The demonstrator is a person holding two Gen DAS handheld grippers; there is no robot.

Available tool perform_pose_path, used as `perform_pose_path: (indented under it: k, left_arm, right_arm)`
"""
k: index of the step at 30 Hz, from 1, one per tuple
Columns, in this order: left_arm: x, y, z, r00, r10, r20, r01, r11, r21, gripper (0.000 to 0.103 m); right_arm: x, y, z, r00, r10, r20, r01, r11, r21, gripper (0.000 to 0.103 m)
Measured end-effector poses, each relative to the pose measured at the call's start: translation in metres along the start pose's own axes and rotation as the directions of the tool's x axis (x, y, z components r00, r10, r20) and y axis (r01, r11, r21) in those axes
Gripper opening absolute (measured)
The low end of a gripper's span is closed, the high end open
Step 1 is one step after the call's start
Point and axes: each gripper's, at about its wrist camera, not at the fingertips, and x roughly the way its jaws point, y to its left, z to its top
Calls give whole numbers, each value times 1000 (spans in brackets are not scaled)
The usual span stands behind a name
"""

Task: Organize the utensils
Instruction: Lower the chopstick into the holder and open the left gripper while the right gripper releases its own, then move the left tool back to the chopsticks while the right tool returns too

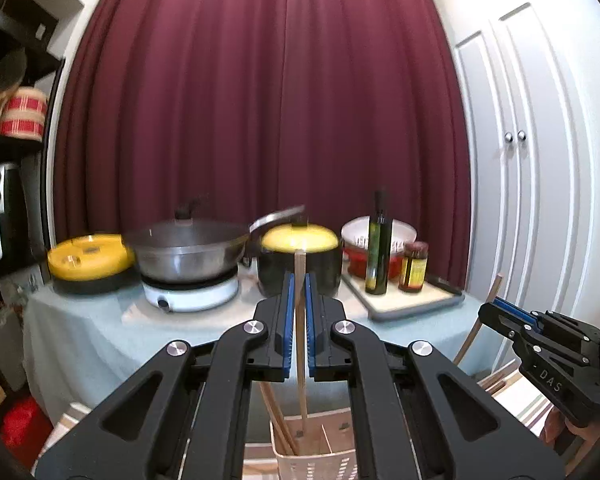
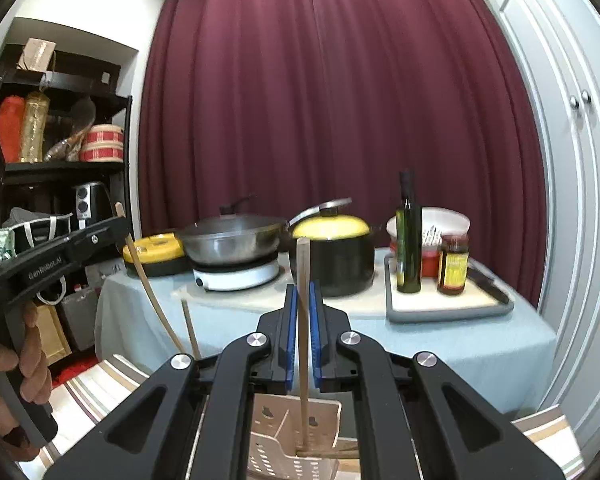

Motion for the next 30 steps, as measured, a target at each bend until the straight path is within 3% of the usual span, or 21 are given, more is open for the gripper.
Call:
perform_pose_path:
  k: [11, 13, 16, 18, 20, 26, 30]
  left_arm:
    - [34, 8, -47, 993, 3, -121, -5, 1000, -13, 6]
    - [35, 8, -51, 991, 0, -133, -1, 1000, -11, 9]
    - [29, 7, -55, 991, 4, -131, -5, 1000, -7, 33]
    - [24, 6, -56, 993, 4, -121, -6, 1000, -11, 49]
    - [18, 4, -56, 993, 1, -118, -2, 1000, -8, 52]
    - [-4, 0, -60, 992, -5, -123, 5, 1000, 0, 64]
    - [-21, -2, -64, 992, -8, -124, 8, 1000, 5, 65]
  right_arm:
    - [30, -7, -39, 994, 17, -106, -13, 999, 39, 7]
    - [29, -8, -40, 994, 16, -106, -11, 999, 44, 15]
    - [23, -8, -37, 995, 3, -95, 1, 999, 42, 37]
    - [16, -7, -34, 997, -7, -82, 10, 999, 33, 43]
    - [9, -6, -32, 997, -16, -77, 18, 999, 27, 55]
    - [-17, -4, -27, 998, -31, -62, 32, 999, 11, 62]
    - [-38, -3, -27, 998, -39, -53, 39, 999, 3, 62]
